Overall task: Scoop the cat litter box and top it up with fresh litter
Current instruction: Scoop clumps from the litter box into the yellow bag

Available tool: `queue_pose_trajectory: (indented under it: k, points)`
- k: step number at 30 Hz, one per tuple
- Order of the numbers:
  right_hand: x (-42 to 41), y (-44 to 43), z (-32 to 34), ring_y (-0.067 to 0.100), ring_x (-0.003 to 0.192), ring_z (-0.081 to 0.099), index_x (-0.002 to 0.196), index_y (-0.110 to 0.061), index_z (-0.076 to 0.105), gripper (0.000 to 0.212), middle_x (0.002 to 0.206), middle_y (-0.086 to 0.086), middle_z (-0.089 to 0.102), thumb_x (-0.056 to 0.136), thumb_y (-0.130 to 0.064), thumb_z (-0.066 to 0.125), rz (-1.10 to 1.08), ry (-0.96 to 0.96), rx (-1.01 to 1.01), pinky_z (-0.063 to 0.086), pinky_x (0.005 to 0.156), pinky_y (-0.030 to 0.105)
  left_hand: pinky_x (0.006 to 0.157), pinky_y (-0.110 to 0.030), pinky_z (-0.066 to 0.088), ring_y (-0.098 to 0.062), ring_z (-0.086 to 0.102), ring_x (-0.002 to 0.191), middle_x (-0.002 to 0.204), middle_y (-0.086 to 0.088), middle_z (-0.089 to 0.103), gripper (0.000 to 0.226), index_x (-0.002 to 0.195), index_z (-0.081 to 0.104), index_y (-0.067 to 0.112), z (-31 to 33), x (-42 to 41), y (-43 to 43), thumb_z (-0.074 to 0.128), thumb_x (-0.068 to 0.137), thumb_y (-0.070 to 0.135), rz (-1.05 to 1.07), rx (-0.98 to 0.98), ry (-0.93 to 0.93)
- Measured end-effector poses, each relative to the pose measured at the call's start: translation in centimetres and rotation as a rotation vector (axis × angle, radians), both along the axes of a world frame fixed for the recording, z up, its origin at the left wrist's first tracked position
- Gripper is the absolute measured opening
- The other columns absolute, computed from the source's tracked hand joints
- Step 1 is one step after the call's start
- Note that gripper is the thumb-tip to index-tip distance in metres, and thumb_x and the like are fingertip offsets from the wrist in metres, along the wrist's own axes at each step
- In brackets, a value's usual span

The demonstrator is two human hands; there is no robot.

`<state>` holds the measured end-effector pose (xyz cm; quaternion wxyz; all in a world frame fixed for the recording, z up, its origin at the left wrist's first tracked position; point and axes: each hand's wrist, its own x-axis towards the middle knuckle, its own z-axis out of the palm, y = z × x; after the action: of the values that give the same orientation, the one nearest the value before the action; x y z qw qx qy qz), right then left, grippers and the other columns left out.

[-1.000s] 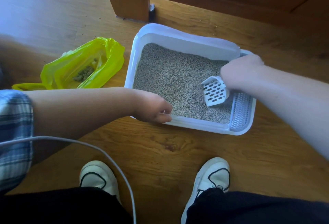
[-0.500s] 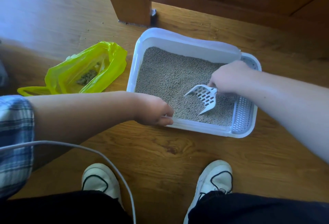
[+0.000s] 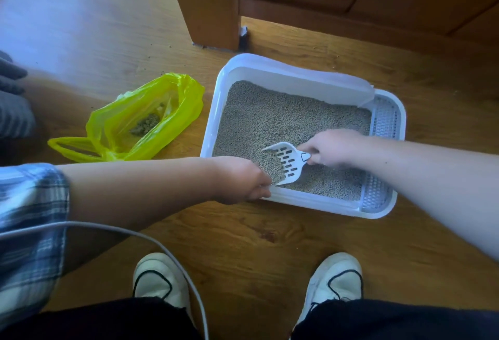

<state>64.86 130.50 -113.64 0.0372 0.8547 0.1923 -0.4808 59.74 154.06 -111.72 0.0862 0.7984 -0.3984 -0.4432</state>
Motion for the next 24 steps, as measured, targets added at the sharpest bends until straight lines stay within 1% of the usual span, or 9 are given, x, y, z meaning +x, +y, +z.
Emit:
queue_pose_trajectory:
  k: [3, 5, 8, 11, 13, 17, 19, 21, 24]
  points:
    - [-0.9, 0.8, -0.6, 0.015, 0.079, 0.065, 0.113, -0.041, 0.063, 0.018, 0.088, -0.010, 0.068, 0.099, -0.043, 0.053, -0.065, 0.044, 0.048, 0.043, 0.058, 0.027, 0.085, -0.035, 0.045, -0.030, 0.059, 0.102, 0.110, -0.009, 0.061, 0.032, 0.106, 0.055, 0.019, 0.6, 0.0, -0.3, 0.034, 0.104, 0.045, -0.021, 0.018, -0.025]
    - [-1.8, 1.9, -1.2, 0.018, 0.076, 0.063, 0.106, -0.033, 0.064, 0.018, 0.085, -0.008, 0.067, 0.098, -0.044, 0.052, -0.118, 0.016, 0.093, 0.045, 0.062, 0.031, 0.086, -0.034, 0.042, -0.029, 0.058, 0.106, 0.115, -0.009, 0.060, 0.034, 0.113, 0.055, 0.017, 0.8, 0.1, -0.6, 0.034, 0.105, 0.042, -0.048, 0.009, -0.046]
    - [-2.7, 4.9, -1.6, 0.023, 0.085, 0.060, 0.100, -0.031, 0.061, 0.018, 0.091, -0.006, 0.065, 0.098, -0.045, 0.050, -0.151, -0.081, 0.128, 0.049, 0.070, 0.034, 0.087, -0.039, 0.046, -0.029, 0.059, 0.106, 0.116, -0.008, 0.059, 0.030, 0.116, 0.055, 0.016, 0.9, 0.0, -0.7, 0.034, 0.107, 0.036, -0.139, 0.031, -0.093]
    - [-2.3, 7.4, -1.5, 0.027, 0.092, 0.061, 0.101, -0.027, 0.063, 0.023, 0.096, -0.002, 0.066, 0.096, -0.046, 0.052, -0.150, -0.156, 0.126, 0.049, 0.070, 0.035, 0.083, -0.038, 0.043, -0.026, 0.059, 0.106, 0.119, -0.004, 0.057, 0.027, 0.122, 0.054, 0.017, 1.1, -0.1, -0.8, 0.034, 0.108, 0.029, -0.210, 0.056, -0.148]
    - [-1.7, 7.7, -1.6, 0.026, 0.093, 0.062, 0.102, -0.027, 0.065, 0.020, 0.096, -0.002, 0.067, 0.096, -0.043, 0.054, -0.177, -0.124, 0.149, 0.052, 0.075, 0.036, 0.082, -0.037, 0.041, -0.027, 0.058, 0.108, 0.122, -0.006, 0.057, 0.030, 0.124, 0.053, 0.014, 1.4, 0.0, -0.8, 0.033, 0.108, 0.030, -0.197, 0.034, -0.160]
    - [-1.6, 6.0, -2.0, 0.020, 0.099, 0.062, 0.123, -0.036, 0.064, 0.028, 0.113, -0.005, 0.069, 0.097, -0.038, 0.058, -0.392, -0.001, 0.277, 0.051, 0.086, 0.033, 0.083, -0.035, 0.041, -0.026, 0.058, 0.107, 0.123, -0.005, 0.054, 0.031, 0.129, 0.052, 0.017, 1.2, -0.2, -0.5, 0.033, 0.109, 0.030, -0.188, 0.022, -0.166]
    - [-1.8, 5.1, -2.1, 0.019, 0.106, 0.061, 0.130, -0.036, 0.062, 0.033, 0.121, -0.008, 0.067, 0.097, -0.036, 0.059, -0.490, -0.015, 0.350, 0.049, 0.092, 0.032, 0.084, -0.039, 0.046, -0.030, 0.060, 0.104, 0.118, -0.009, 0.056, 0.030, 0.123, 0.053, 0.016, 1.1, -0.2, -0.2, 0.035, 0.107, 0.035, -0.106, 0.021, -0.113]
    - [-1.8, 4.2, -2.0, 0.021, 0.101, 0.063, 0.123, -0.040, 0.063, 0.028, 0.114, -0.009, 0.070, 0.096, -0.034, 0.059, -0.514, -0.063, 0.403, 0.051, 0.091, 0.037, 0.085, -0.040, 0.047, -0.033, 0.061, 0.101, 0.115, -0.013, 0.059, 0.032, 0.117, 0.053, 0.015, 1.0, -0.1, -0.2, 0.035, 0.106, 0.039, -0.034, 0.006, -0.069]
    - [-2.0, 2.8, -1.8, 0.027, 0.082, 0.064, 0.098, -0.043, 0.063, 0.010, 0.084, -0.003, 0.069, 0.095, -0.035, 0.058, -0.581, -0.121, 0.458, 0.051, 0.076, 0.040, 0.082, -0.035, 0.042, -0.031, 0.060, 0.104, 0.116, -0.012, 0.059, 0.033, 0.117, 0.053, 0.015, 0.9, -0.1, -0.3, 0.035, 0.106, 0.040, -0.036, 0.018, -0.055]
